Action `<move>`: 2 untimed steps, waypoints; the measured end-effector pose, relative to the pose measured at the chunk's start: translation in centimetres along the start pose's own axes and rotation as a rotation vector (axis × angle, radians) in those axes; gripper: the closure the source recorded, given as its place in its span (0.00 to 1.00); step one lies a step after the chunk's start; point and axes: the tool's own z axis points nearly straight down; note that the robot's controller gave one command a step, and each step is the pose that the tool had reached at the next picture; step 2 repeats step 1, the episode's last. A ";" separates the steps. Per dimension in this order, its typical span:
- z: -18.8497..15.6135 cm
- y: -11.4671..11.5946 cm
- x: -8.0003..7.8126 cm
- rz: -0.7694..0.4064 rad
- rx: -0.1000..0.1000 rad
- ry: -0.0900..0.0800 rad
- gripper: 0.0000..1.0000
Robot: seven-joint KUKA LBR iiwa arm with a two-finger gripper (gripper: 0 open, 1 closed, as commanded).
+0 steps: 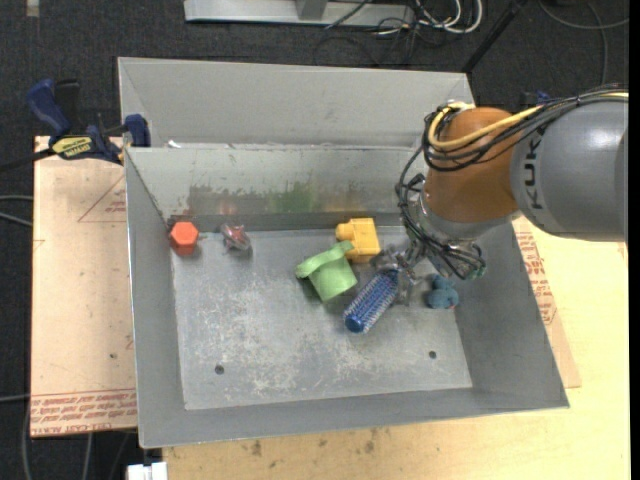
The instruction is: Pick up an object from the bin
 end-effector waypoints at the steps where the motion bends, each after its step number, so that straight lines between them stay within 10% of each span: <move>1: -14.7 -1.3 0.1 -0.077 0.006 -0.006 1.00; 2: -14.7 -1.3 0.1 -0.077 0.006 -0.006 1.00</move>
Offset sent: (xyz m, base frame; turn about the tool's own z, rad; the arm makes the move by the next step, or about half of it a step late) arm 0.0018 -0.0127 0.1429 -0.0805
